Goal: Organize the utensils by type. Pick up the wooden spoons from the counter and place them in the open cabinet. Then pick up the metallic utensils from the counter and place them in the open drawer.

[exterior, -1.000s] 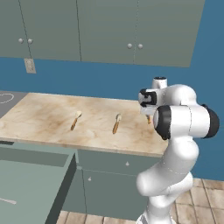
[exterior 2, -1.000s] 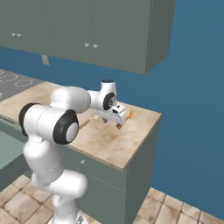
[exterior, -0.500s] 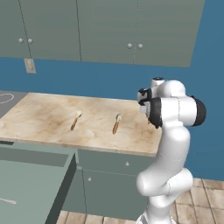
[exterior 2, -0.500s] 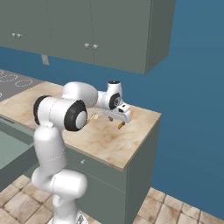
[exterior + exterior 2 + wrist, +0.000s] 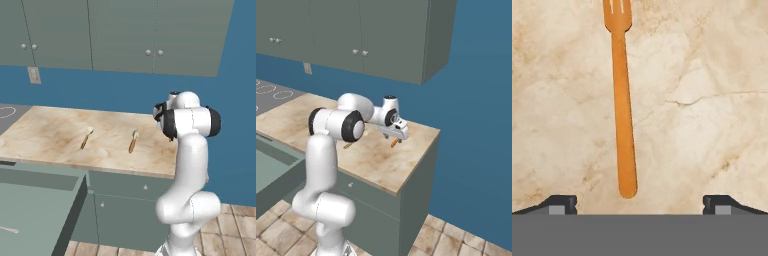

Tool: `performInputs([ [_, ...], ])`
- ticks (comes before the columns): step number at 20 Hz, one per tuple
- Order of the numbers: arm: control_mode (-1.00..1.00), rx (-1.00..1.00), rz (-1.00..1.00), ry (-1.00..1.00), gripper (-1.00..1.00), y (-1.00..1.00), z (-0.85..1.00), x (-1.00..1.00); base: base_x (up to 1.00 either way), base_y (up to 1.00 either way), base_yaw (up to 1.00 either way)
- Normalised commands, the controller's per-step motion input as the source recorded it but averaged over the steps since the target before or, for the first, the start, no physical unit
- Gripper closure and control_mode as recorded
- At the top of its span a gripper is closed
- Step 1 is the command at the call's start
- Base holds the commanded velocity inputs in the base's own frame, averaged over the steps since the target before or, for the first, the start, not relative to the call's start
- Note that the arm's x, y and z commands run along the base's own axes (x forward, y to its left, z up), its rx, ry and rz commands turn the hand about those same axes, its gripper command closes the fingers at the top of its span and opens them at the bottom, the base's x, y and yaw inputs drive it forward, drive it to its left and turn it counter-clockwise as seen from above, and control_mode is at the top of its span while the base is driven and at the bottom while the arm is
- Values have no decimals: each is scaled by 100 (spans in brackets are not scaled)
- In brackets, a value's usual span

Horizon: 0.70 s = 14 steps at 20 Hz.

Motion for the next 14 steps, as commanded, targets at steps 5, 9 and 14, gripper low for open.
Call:
performInputs([
  [5, -100, 0, 1, 0, -100, -5, -31, 46, 0, 0, 0],
  [9, -100, 0, 1, -2, -100, 0, -36, 32, 0, 0, 0],
  [14, -100, 0, 1, -4, -100, 0, -31, 7, 0, 0, 0],
])
